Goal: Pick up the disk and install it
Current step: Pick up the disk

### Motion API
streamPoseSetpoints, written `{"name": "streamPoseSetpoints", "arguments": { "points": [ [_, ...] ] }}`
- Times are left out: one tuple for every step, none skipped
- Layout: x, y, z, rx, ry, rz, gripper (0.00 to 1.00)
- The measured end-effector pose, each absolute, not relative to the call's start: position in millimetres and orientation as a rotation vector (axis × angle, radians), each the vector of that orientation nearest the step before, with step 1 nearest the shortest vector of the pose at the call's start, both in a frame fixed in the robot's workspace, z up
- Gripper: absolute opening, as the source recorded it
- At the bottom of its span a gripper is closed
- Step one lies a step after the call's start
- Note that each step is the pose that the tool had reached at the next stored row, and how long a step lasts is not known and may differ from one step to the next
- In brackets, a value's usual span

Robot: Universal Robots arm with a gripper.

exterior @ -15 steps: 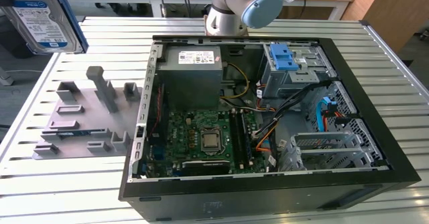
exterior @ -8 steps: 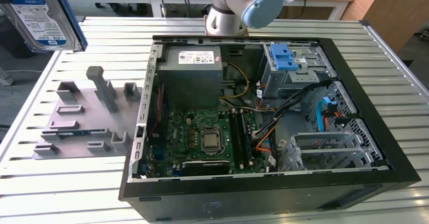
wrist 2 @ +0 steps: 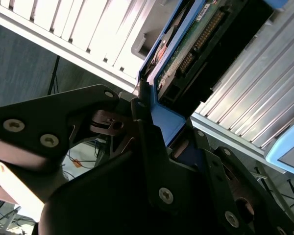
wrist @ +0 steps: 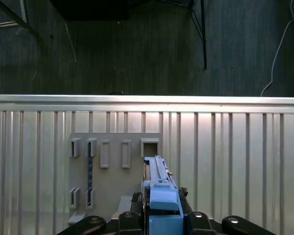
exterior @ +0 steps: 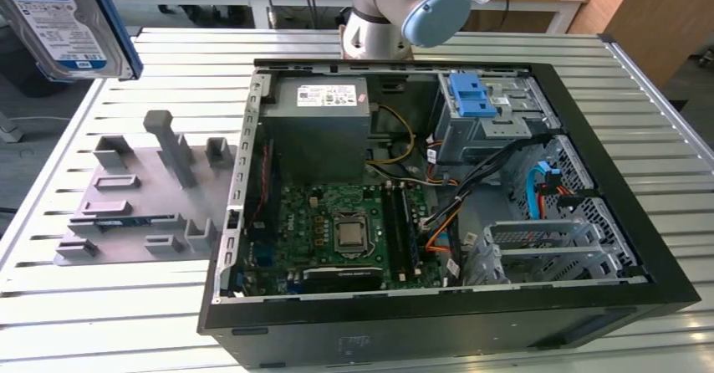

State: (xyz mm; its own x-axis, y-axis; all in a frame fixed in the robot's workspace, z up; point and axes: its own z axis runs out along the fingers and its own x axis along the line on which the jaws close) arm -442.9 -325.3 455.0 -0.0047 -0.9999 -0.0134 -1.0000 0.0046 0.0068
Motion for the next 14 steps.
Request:
{"name": "streamPoseSetpoints", "arguments": {
  "points": [
    [-442.9, -325.3, 456.0, -2.213, 2.223, 0.022, 0.36],
    [-442.9, -325.3, 457.1, -2.213, 2.223, 0.022, 0.36],
    [-442.9, -325.3, 458.3, -2.213, 2.223, 0.022, 0.36],
    [-442.9, -325.3, 459.3, -2.213, 2.223, 0.022, 0.36],
    [-442.9, -325.3, 460.5, -2.213, 2.223, 0.022, 0.36],
    [-442.9, -325.3, 461.5, -2.213, 2.223, 0.022, 0.36],
    [-442.9, -325.3, 462.5, -2.213, 2.223, 0.022, 0.36],
    [-442.9, -325.3, 463.6, -2.213, 2.223, 0.022, 0.36],
    [-442.9, -325.3, 464.6, -2.213, 2.223, 0.022, 0.36],
    [-442.9, -325.3, 465.7, -2.213, 2.223, 0.022, 0.36],
    [-442.9, -325.3, 466.8, -2.213, 2.223, 0.022, 0.36],
    [-442.9, -325.3, 467.9, -2.213, 2.223, 0.022, 0.36],
    [-442.9, -325.3, 468.9, -2.213, 2.223, 0.022, 0.36],
    [-442.9, -325.3, 469.9, -2.213, 2.223, 0.022, 0.36]
  ]
}}
